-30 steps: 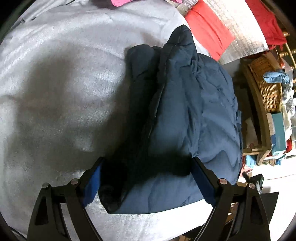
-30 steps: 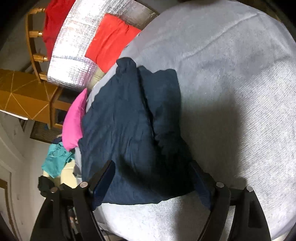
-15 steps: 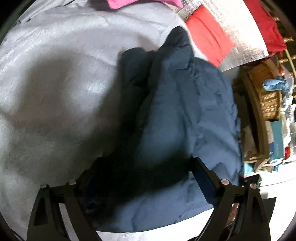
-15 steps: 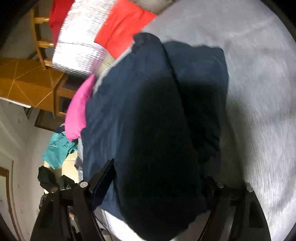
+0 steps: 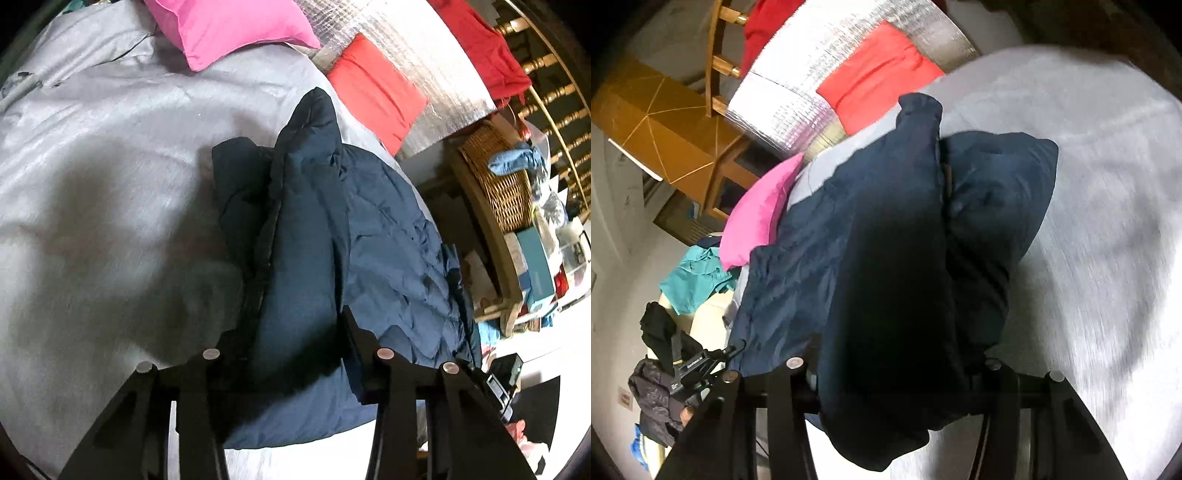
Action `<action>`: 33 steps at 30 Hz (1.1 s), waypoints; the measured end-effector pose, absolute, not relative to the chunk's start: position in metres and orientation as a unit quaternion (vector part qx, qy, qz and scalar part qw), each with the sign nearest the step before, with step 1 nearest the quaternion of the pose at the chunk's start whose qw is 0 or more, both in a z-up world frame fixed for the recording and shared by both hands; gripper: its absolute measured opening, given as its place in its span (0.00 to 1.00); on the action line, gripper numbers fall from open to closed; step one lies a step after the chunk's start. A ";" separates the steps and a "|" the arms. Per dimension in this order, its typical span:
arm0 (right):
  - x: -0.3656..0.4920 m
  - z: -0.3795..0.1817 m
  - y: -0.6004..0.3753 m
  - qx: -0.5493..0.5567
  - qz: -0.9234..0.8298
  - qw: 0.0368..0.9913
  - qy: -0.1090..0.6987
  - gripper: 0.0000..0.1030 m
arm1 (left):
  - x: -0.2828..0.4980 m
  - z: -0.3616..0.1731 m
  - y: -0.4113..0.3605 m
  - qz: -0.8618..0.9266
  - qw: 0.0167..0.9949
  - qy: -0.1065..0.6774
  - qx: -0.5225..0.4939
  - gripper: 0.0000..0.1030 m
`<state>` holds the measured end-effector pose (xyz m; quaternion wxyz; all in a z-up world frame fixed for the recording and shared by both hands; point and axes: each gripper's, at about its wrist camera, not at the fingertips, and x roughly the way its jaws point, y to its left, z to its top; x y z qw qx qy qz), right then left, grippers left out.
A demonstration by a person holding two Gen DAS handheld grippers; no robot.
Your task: Fold large clothes
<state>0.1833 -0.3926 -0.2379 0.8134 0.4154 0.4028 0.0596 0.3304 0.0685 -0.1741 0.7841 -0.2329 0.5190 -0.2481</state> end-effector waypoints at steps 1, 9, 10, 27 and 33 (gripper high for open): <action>0.179 -0.241 -0.392 0.418 0.060 0.809 0.408 0.53 | 0.326 -0.174 0.071 -0.247 0.784 0.521 -0.230 0.42; 0.160 -0.265 -0.410 0.469 0.048 0.761 0.445 0.75 | 0.316 -0.195 0.071 -0.181 0.796 0.549 -0.182 0.76; 0.154 -0.261 -0.417 0.477 0.035 0.764 0.434 0.75 | 0.311 -0.194 0.076 -0.180 0.797 0.546 -0.185 0.76; 0.163 -0.226 -0.368 0.303 -0.032 0.830 0.467 0.47 | 0.275 -0.182 0.021 -0.112 0.868 0.483 -0.025 0.85; 0.179 -0.175 -0.359 0.260 -0.035 0.880 0.397 0.57 | 0.280 -0.168 0.024 -0.112 0.884 0.452 -0.052 0.85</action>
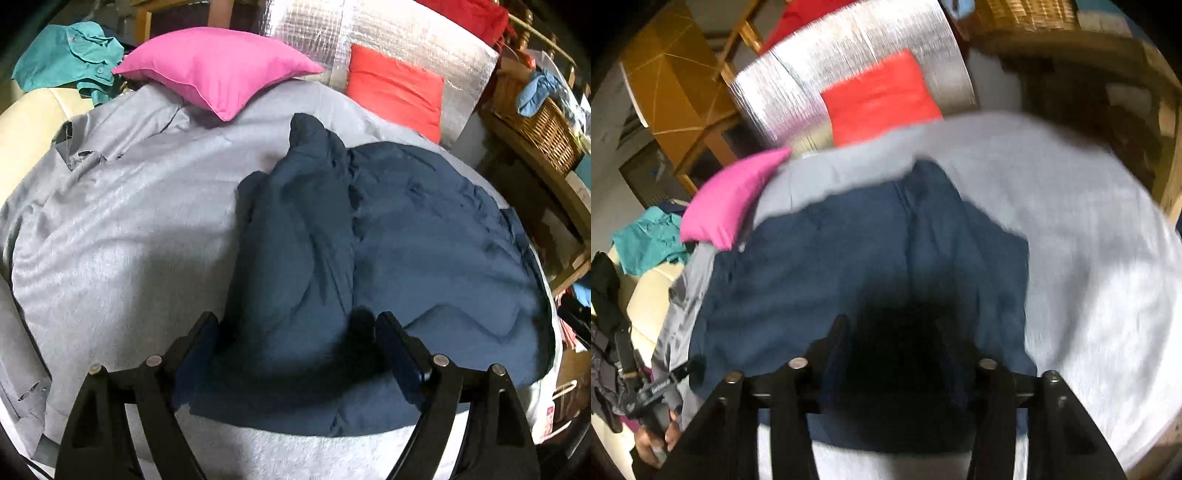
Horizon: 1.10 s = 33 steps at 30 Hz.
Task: Fold large clothes
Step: 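Release the jacket and pull both tools back from the bundle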
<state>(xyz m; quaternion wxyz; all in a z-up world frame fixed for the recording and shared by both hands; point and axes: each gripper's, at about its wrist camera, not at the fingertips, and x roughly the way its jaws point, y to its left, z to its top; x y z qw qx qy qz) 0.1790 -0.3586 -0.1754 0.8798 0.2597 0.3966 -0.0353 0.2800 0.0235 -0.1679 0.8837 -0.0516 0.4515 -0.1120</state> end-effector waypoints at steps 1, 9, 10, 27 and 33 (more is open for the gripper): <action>0.191 -0.175 -0.357 0.260 -0.041 0.877 0.402 0.58 | 0.283 -0.172 0.021 -0.106 0.882 0.458 -0.045 0.85; 0.220 -0.207 -0.350 0.262 -0.054 0.838 0.475 0.63 | 0.263 -0.167 0.011 -0.067 0.899 0.431 0.027 0.86; 0.213 -0.200 -0.347 0.255 -0.054 0.845 0.466 0.63 | 0.256 -0.161 0.012 -0.058 0.906 0.418 0.034 0.86; 0.048 -0.040 -0.279 0.184 -0.007 0.934 0.307 0.82 | 0.106 -0.029 0.011 0.004 0.955 0.284 0.082 0.89; -0.001 -0.014 -0.256 0.149 -0.026 0.940 0.305 0.83 | 0.059 0.008 0.003 0.007 0.964 0.249 0.088 0.93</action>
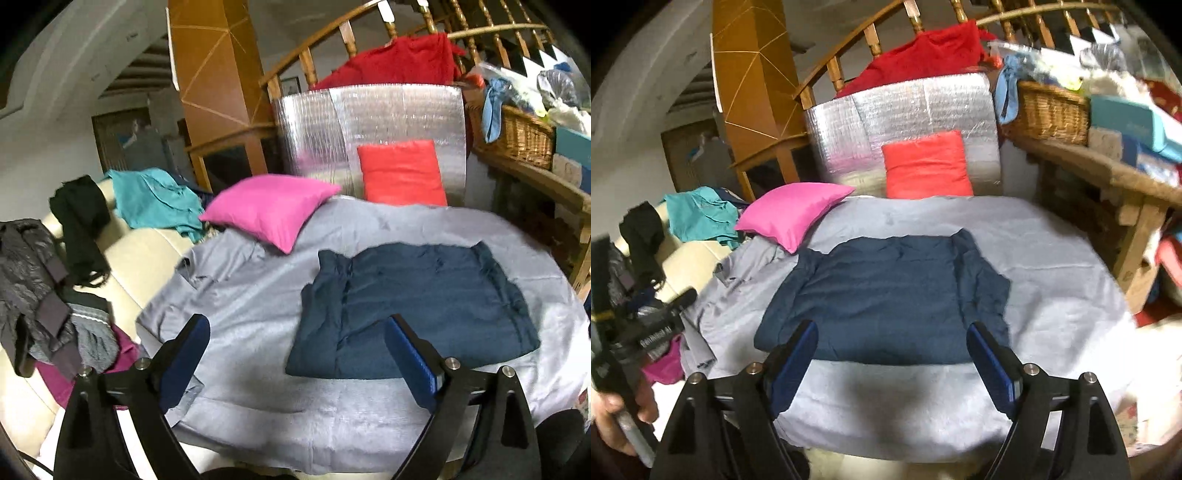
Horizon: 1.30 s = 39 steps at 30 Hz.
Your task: Fold large clothes
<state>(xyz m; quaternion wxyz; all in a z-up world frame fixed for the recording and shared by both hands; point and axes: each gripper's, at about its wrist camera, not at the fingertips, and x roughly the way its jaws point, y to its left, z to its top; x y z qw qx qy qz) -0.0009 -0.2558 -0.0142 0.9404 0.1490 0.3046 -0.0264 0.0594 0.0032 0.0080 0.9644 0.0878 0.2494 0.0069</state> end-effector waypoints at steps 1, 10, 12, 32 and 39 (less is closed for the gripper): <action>-0.009 -0.010 -0.254 0.146 -0.034 0.941 0.302 0.83 | 0.052 0.013 0.002 0.006 0.966 0.244 0.086 0.93; -0.054 0.000 -0.251 0.170 -0.068 0.938 0.293 0.83 | 0.000 0.035 -0.012 -0.003 0.973 0.220 0.075 0.93; -0.059 -0.001 -0.251 0.176 -0.070 0.936 0.296 0.83 | -0.008 0.037 -0.016 0.000 0.974 0.214 0.080 0.93; -0.089 0.002 -0.246 0.176 -0.080 0.936 0.293 0.83 | -0.056 0.054 -0.020 0.005 0.979 0.184 0.085 0.93; -0.091 0.008 -0.245 0.179 -0.080 0.938 0.285 0.83 | -0.059 0.055 -0.017 0.005 0.980 0.178 0.087 0.96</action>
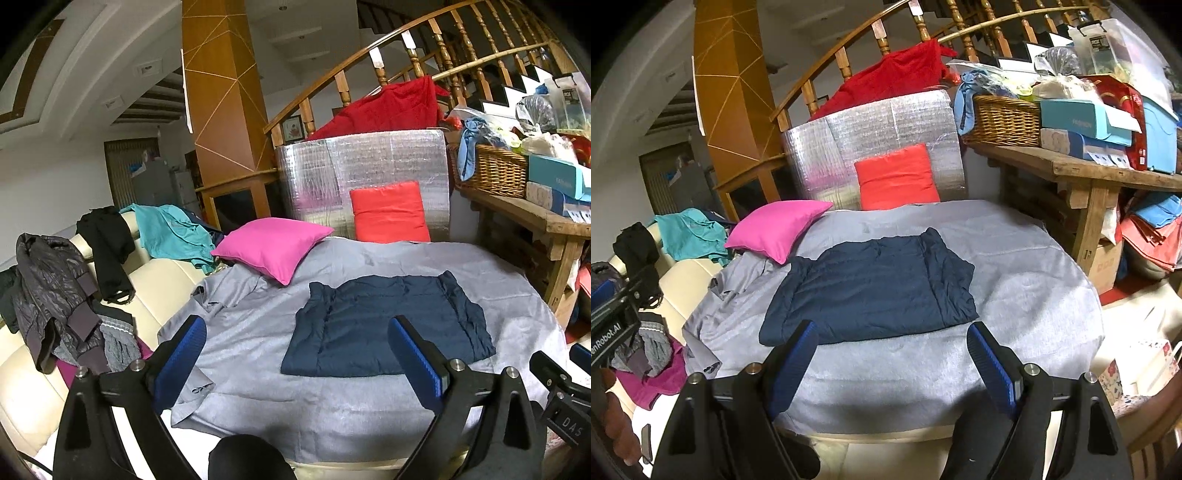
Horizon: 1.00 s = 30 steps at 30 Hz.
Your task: Fold large clothes
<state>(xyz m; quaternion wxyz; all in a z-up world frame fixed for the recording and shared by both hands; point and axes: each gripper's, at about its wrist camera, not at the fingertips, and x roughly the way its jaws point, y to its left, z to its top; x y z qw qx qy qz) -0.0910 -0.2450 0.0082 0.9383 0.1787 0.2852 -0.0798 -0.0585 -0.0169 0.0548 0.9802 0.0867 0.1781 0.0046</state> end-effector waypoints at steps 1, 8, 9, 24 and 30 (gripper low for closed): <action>-0.091 0.009 -0.244 0.178 -0.080 0.939 0.285 0.83 | -0.058 0.055 -0.016 0.004 0.980 0.178 0.087 0.96; -0.089 0.010 -0.237 0.175 -0.076 0.939 0.286 0.83 | -0.058 0.055 -0.012 0.002 0.980 0.182 0.082 0.96; -0.090 0.010 -0.236 0.175 -0.076 0.939 0.286 0.83 | -0.058 0.055 -0.011 0.003 0.980 0.182 0.082 0.96; -0.088 0.009 -0.238 0.175 -0.074 0.938 0.288 0.83 | -0.054 0.053 -0.003 0.007 0.979 0.188 0.075 0.96; -0.086 0.008 -0.239 0.177 -0.072 0.937 0.291 0.83 | -0.055 0.052 -0.003 0.009 0.980 0.186 0.076 0.96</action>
